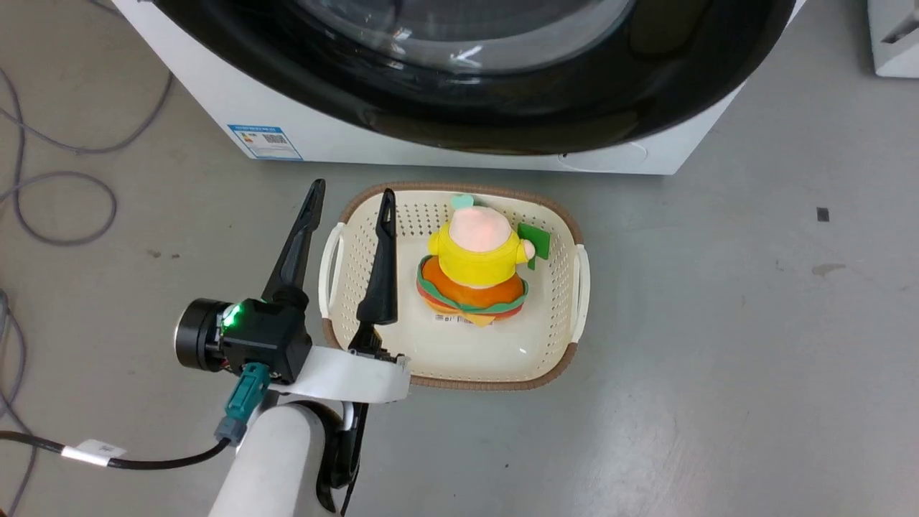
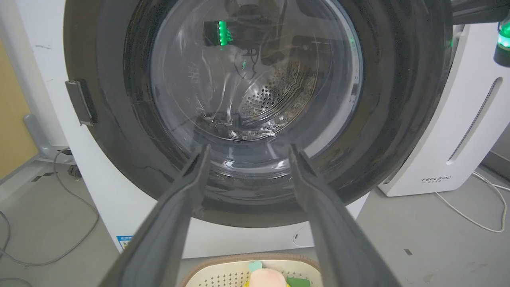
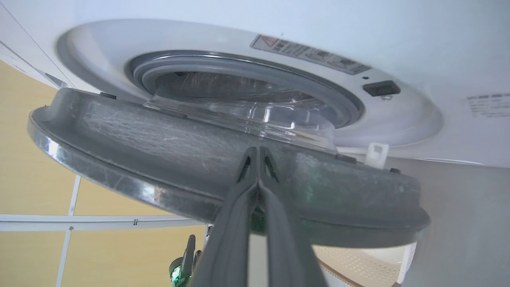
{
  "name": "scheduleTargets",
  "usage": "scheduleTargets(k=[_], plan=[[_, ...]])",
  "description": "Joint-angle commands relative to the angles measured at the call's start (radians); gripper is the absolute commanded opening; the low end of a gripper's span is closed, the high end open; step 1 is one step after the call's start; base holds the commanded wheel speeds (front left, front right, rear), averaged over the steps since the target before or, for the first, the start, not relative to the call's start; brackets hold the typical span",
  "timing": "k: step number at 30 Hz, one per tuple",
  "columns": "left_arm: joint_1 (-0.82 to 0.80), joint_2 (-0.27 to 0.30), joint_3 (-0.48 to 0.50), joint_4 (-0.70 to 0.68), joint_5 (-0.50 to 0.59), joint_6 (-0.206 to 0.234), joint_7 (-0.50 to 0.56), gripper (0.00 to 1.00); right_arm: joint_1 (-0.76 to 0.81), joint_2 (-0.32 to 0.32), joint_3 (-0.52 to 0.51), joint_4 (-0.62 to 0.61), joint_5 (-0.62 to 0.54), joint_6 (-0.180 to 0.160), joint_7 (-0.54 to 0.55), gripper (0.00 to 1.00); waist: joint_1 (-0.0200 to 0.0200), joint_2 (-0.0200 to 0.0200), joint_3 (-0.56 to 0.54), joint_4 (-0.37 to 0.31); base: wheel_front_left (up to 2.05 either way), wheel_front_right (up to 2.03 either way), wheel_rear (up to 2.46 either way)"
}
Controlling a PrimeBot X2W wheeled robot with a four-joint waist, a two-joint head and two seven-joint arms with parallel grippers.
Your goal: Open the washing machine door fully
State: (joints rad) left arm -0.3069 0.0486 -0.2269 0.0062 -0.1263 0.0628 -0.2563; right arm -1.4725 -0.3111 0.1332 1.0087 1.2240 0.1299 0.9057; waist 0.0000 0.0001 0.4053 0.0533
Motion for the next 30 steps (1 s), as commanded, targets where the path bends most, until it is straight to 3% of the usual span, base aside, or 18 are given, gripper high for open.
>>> scheduleTargets(k=[1,14,30], plan=[[0.011,0.002,0.000,0.003,-0.004,0.001,-0.006,1.00,0.026,0.013,0.001,-0.002,-0.002,0.001,0.006,0.00,0.0000,-0.0001,-0.005,0.000,0.00,0.00,0.00],[0.052,0.002,0.000,0.030,-0.009,0.001,-0.006,1.00,0.149,0.022,-0.003,-0.041,0.013,0.001,0.095,0.00,0.0000,-0.0001,-0.092,-0.005,0.00,0.00,0.00],[0.135,0.002,0.024,0.074,0.001,-0.013,-0.006,1.00,0.390,0.081,0.007,-0.188,0.046,0.001,0.229,0.00,0.0000,-0.0001,-0.218,-0.009,0.00,0.00,0.00]])
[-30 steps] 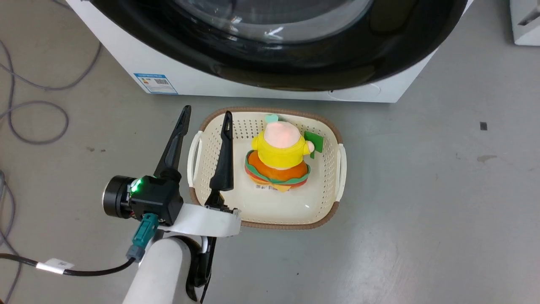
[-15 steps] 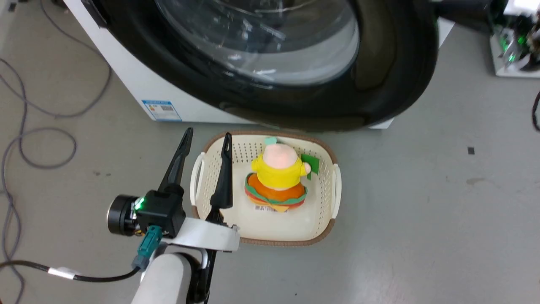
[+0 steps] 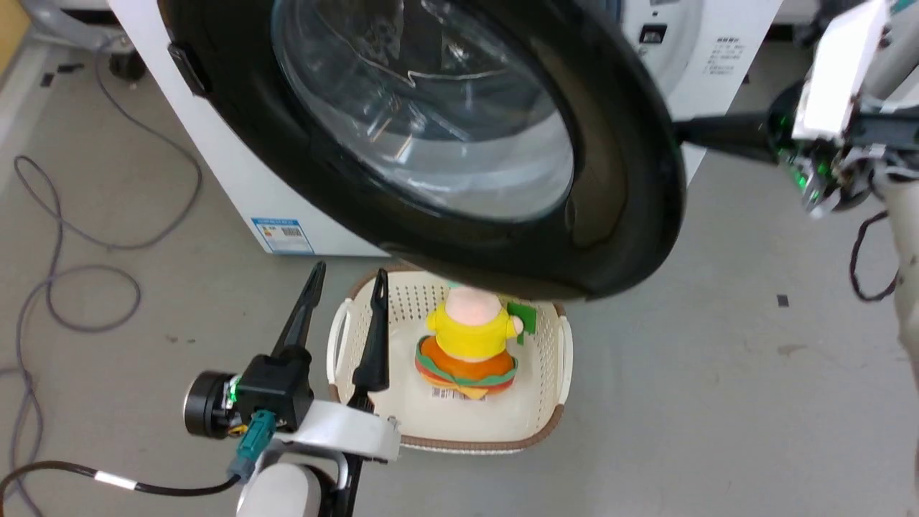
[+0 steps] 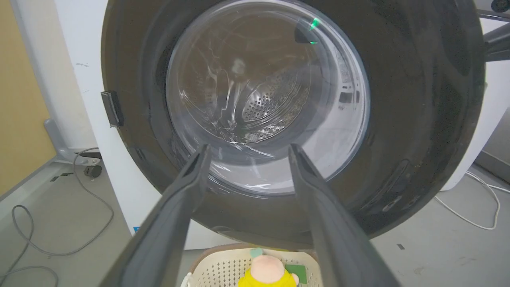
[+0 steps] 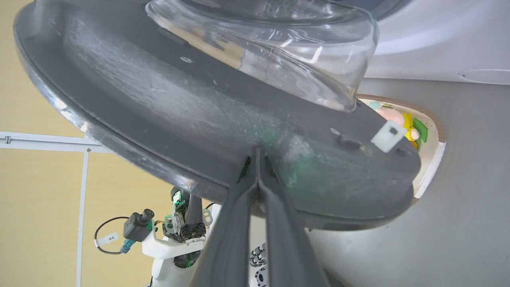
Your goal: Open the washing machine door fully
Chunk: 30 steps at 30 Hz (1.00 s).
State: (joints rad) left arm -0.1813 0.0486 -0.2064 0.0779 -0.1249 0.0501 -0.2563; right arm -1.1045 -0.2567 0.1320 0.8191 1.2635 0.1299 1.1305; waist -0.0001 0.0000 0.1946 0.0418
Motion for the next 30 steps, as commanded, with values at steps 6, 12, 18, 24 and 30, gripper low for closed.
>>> scheduleTargets(k=[6,12,18,24,30], plan=[[0.048,0.002,0.024,0.021,0.015,-0.007,-0.006,1.00,0.114,0.060,0.007,-0.057,0.020,0.001,0.045,0.00,0.0001,0.0000,-0.059,0.016,0.00,0.00,0.00],[0.087,0.002,0.047,0.035,0.030,-0.018,-0.006,1.00,0.203,0.100,0.003,-0.117,0.032,0.001,0.079,0.00,0.0001,0.0000,-0.107,0.036,0.00,0.00,0.00],[0.117,0.002,0.064,0.046,0.039,-0.024,-0.006,1.00,0.284,0.139,0.002,-0.172,0.038,0.001,0.120,0.00,0.0001,0.0000,-0.143,0.061,0.00,0.00,0.00],[0.144,0.002,0.077,0.054,0.043,-0.028,-0.006,1.00,0.365,0.171,0.009,-0.234,0.046,0.001,0.173,0.00,0.0001,0.0000,-0.174,0.078,0.00,0.00,0.00],[0.165,0.002,0.087,0.063,0.046,-0.031,-0.006,1.00,0.451,0.196,0.023,-0.310,0.068,0.001,0.217,0.00,0.0001,0.0000,-0.198,0.083,0.00,0.00,0.00]])
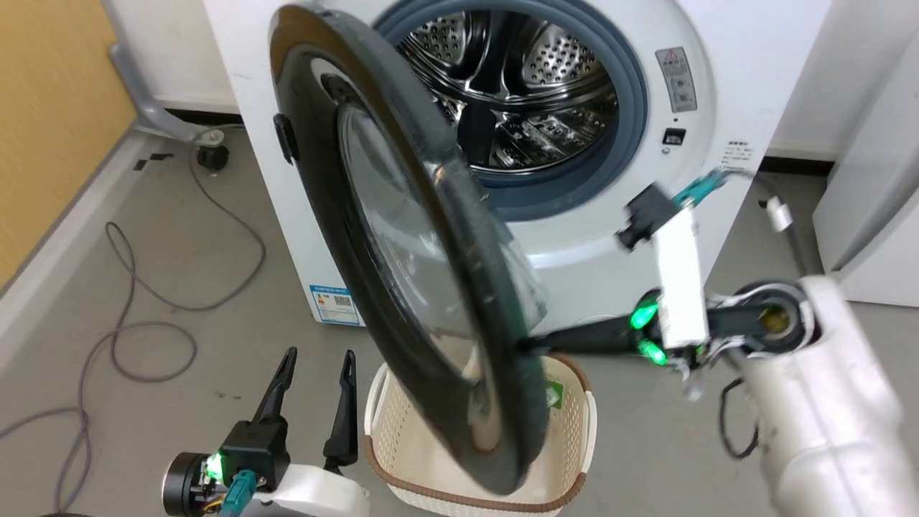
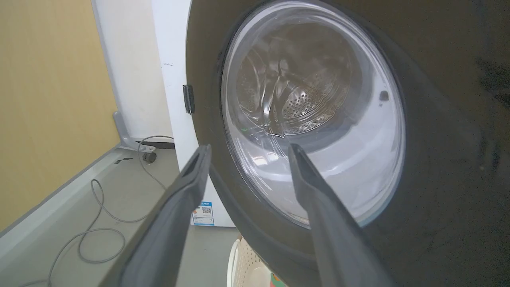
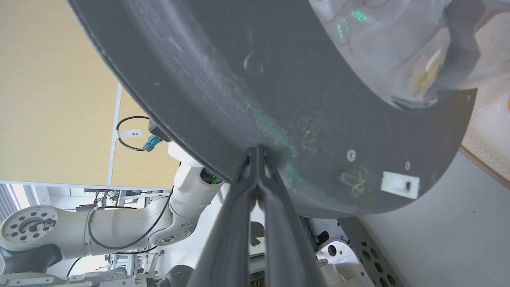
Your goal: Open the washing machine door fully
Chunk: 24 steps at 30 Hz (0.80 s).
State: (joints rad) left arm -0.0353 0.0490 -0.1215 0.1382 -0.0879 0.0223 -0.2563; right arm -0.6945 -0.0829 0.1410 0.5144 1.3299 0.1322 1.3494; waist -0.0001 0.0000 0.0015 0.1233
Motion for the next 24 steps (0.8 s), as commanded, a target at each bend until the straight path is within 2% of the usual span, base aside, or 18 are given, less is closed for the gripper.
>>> scheduleTargets(k=[1,7,13,17,23,24], plan=[[0.021,0.001,0.003,0.004,0.009,-0.003,-0.006,1.00,0.054,0.025,0.018,-0.019,0.008,-0.002,0.002,0.00,0.0001,0.0000,-0.007,0.002,0.00,0.00,0.00],[0.025,0.001,0.005,0.012,0.008,-0.004,-0.006,1.00,0.119,0.032,0.041,-0.079,0.080,-0.002,0.025,0.00,0.0001,0.0000,-0.016,0.010,0.00,0.00,0.00],[0.026,0.001,0.005,0.018,0.003,-0.001,-0.006,1.00,0.154,0.032,0.061,-0.095,0.142,-0.002,0.000,0.00,0.0001,0.0000,-0.023,0.009,0.00,0.00,0.00],[0.031,0.001,0.007,0.021,0.002,0.000,-0.006,1.00,0.190,0.032,0.030,-0.124,0.171,-0.002,-0.083,0.00,0.0001,0.0000,-0.027,0.005,0.00,0.00,0.00],[0.046,0.001,0.022,0.023,0.002,0.003,-0.006,1.00,0.301,0.033,-0.061,-0.213,0.155,-0.002,-0.296,0.00,0.0001,0.0000,-0.029,-0.019,0.00,0.00,0.00],[0.048,0.001,0.023,0.024,0.002,0.003,-0.006,1.00,0.325,0.033,-0.081,-0.229,0.137,-0.002,-0.343,0.24,0.0001,0.0000,-0.029,-0.022,0.00,0.00,0.00]])
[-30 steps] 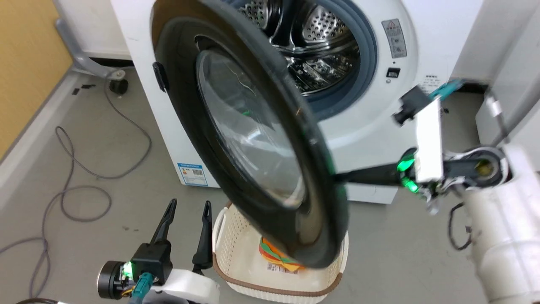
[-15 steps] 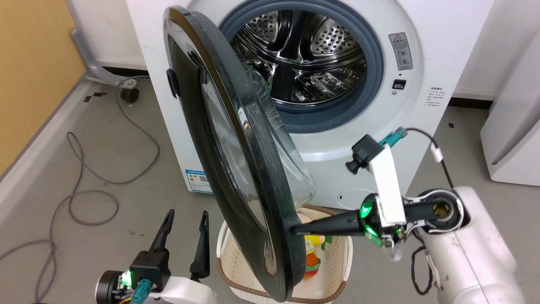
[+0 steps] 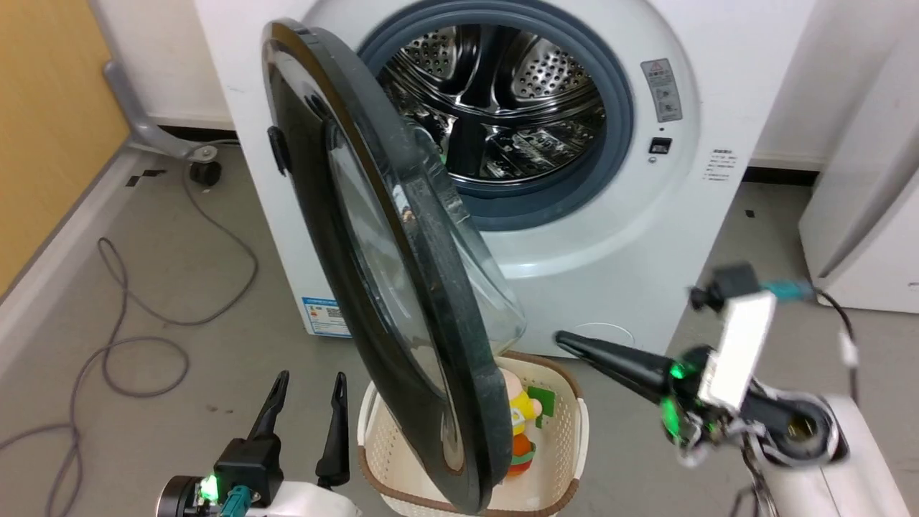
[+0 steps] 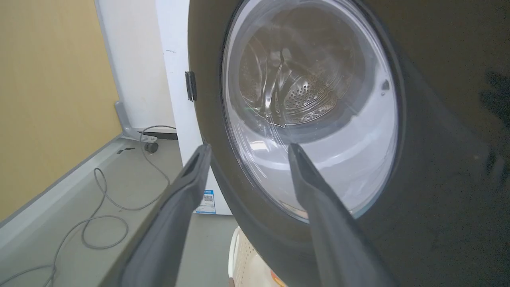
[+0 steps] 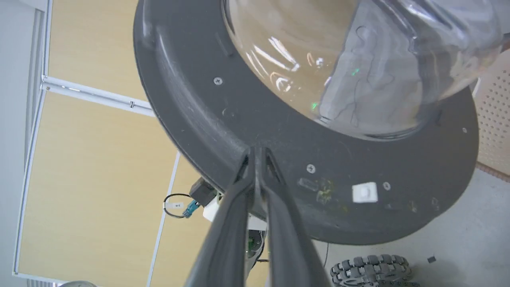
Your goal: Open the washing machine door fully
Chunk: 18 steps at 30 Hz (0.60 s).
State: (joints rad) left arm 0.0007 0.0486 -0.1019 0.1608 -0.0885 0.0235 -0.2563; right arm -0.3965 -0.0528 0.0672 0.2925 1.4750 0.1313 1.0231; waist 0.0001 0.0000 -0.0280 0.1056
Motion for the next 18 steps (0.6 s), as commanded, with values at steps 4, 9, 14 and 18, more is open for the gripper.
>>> scheduleTargets(k=[4,9,14,18], plan=[[0.016,0.002,0.010,0.011,0.005,-0.002,-0.006,1.00,0.126,0.002,-0.055,-0.043,-0.089,-0.001,-0.180,1.00,-0.0001,0.0000,0.001,-0.022,0.00,0.00,0.00],[0.011,0.002,0.018,0.030,0.009,-0.009,-0.006,1.00,0.222,0.002,-0.109,-0.032,-0.142,-0.001,-0.405,1.00,-0.0001,0.0000,-0.001,-0.038,0.00,0.00,0.00],[0.010,0.002,0.025,0.051,0.013,-0.016,-0.006,1.00,0.331,0.002,-0.133,0.001,-0.327,-0.001,-0.792,1.00,-0.0001,0.0000,-0.013,-0.047,0.00,0.00,0.00],[0.015,0.002,0.032,0.060,0.016,-0.019,-0.006,1.00,0.369,0.002,-0.158,0.036,-0.497,-0.001,-1.028,1.00,-0.0001,0.0000,-0.021,-0.054,0.00,0.00,0.00]])
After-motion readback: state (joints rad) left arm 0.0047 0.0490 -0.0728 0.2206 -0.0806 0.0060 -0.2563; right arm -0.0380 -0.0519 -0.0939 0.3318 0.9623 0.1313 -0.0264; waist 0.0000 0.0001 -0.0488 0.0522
